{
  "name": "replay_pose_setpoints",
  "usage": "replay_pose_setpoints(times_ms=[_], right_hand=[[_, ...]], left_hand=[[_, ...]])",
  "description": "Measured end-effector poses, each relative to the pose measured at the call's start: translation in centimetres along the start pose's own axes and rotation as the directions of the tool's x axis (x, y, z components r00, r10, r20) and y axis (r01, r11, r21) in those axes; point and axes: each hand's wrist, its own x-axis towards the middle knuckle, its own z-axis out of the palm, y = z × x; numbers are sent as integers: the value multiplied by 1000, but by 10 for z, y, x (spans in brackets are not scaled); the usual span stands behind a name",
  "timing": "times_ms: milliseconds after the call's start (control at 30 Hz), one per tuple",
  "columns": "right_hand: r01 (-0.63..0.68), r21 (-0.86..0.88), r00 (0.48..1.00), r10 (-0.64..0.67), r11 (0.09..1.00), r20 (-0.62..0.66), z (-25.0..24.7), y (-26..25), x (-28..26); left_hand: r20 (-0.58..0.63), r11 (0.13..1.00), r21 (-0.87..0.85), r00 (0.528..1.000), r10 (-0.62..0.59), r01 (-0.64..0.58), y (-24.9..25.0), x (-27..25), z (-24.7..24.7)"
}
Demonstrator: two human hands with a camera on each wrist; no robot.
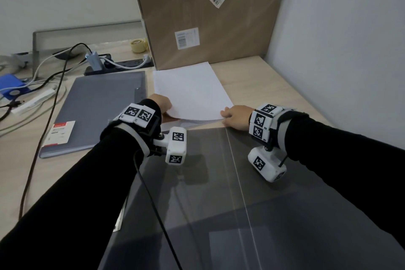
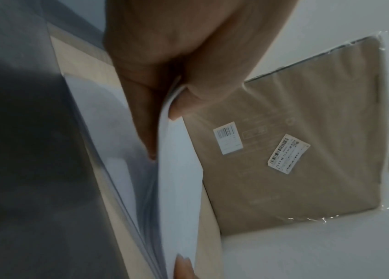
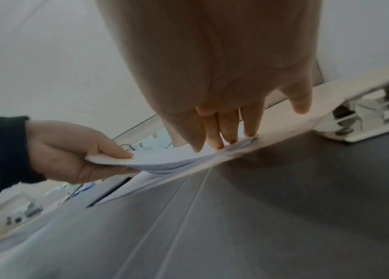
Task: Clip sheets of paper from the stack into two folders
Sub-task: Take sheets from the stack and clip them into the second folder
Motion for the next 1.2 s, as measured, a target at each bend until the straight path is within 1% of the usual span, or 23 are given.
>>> replay_pose_setpoints(times_ms=[33,67,100,133,167,233,300,333,367,433,500,567,633,667,700,733,800,867,900,1000,1067,1133,1200], right_hand=[[-3,80,1000,5,997,-25,-2,0,0],[6,174,998,5,985,-61,-5,1,-1],[24,267,994,6,963,-108,-9,1,-2],[45,353,987,13,935,-160,-14,1,-4],[72,422,977,22,904,-213,-21,1,-7],[123,513,951,48,850,-307,-38,2,-20],[150,547,922,84,824,-379,-55,6,-36],[148,572,916,106,807,-387,-64,9,-44],[133,622,921,135,772,-365,-71,14,-53],[99,752,949,165,651,-267,-83,25,-76],[61,833,980,125,550,-155,-88,34,-95],[52,903,995,56,426,-83,-86,41,-116],[56,962,998,21,268,-64,-80,48,-135],[71,974,997,14,216,-75,-77,52,-143],[91,977,995,25,195,-97,-73,56,-151],[118,974,991,44,196,-128,-70,60,-159],[186,960,977,65,208,-203,-62,70,-172],[239,946,962,80,219,-261,-53,79,-185],[260,936,952,98,235,-289,-49,81,-191],[320,903,920,133,288,-369,-42,86,-202],[356,879,896,151,318,-417,-38,85,-206],[387,870,875,175,305,-450,-33,85,-208],[391,879,868,208,273,-451,-25,87,-207]], left_hand=[[-42,998,43,998,40,-39,0,2,-1],[-37,993,79,995,90,-87,0,4,-3],[-25,993,33,993,112,-111,0,6,-4],[-11,988,36,988,151,-151,2,3,-6],[-30,984,36,984,175,-174,1,3,-10],[-57,980,-16,979,196,-197,3,-7,-16],[-69,955,-106,960,271,-277,7,-26,-21],[-71,937,-137,947,314,-321,8,-36,-23],[-39,920,-172,935,352,-353,9,-47,-26],[92,898,-222,908,408,-381,6,-75,-30],[195,897,-220,883,426,-384,0,-92,-30],[288,898,-210,853,435,-387,-11,-112,-27],[399,900,-219,807,435,-377,-23,-128,-21],[452,904,-216,783,427,-368,-28,-134,-19],[497,911,-208,764,413,-357,-33,-139,-17],[539,917,-191,744,396,-349,-36,-143,-16],[592,925,-97,725,351,-368,-38,-152,-11],[588,908,-2,734,341,-420,-35,-163,-2],[567,896,7,740,362,-443,-33,-168,5],[463,863,-106,744,482,-493,-21,-179,25],[403,846,-182,747,529,-501,-17,-183,37],[357,842,-223,762,540,-492,-20,-184,46],[324,846,-247,783,531,-472,-30,-183,55]])
